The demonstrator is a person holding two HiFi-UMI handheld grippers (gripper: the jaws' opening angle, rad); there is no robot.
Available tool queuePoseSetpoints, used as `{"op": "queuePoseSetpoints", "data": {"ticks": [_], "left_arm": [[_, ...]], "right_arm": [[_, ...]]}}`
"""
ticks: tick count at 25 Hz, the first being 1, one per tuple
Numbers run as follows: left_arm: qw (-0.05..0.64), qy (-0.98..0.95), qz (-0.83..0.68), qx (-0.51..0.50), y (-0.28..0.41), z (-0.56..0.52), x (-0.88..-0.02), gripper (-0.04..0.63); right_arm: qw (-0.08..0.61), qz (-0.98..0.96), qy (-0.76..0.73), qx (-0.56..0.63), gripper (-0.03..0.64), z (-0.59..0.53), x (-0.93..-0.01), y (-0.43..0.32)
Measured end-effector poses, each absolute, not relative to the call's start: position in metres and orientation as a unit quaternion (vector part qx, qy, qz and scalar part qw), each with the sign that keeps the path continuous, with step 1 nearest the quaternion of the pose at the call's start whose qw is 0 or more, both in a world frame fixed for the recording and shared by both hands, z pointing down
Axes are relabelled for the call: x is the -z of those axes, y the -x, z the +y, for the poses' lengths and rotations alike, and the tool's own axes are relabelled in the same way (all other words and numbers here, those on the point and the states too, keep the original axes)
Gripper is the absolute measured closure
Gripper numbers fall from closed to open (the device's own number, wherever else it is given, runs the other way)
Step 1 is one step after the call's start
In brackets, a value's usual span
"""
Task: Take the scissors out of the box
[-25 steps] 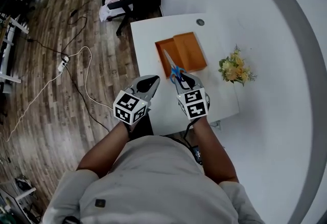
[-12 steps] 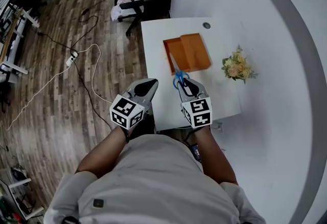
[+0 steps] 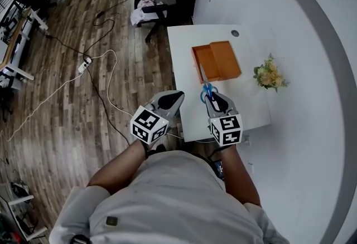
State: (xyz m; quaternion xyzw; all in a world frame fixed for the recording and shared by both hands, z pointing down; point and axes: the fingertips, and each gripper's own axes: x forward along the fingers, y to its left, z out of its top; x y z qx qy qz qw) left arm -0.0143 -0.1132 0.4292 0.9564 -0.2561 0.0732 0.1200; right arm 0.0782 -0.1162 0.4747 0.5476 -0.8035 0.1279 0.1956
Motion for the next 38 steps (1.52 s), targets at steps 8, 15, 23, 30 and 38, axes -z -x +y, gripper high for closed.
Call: {"op": "queuePoseSetpoints", "data": {"ticks": [8,15,23,30,38], "left_arm": [[0.124,-0.960,-0.239,-0.072,0.076,-0.084,-0.429,0.592],[0.121,-0.965,-0.224,-0.061,0.091,-0.063,-0.428,0.592],[0.119,-0.966,-0.223,-0.050,0.070,-0.035,-0.423,0.592],[0.123,-0.963,-0.237,-0.049,0.035,0.004,-0.424,0.592],[0.125,-0.959,-0.248,-0.055,-0.004,0.055,-0.429,0.592]], "right_arm": [[0.188,-0.790,-0.571,-0.123,0.522,-0.087,-0.463,-0.033],[0.183,-0.788,-0.575,-0.122,0.521,-0.059,-0.458,-0.023],[0.185,-0.804,-0.554,-0.110,0.520,-0.025,-0.452,-0.040],[0.178,-0.818,-0.537,-0.104,0.520,0.022,-0.447,-0.073],[0.168,-0.832,-0.520,-0.097,0.518,0.081,-0.447,-0.109]]}}
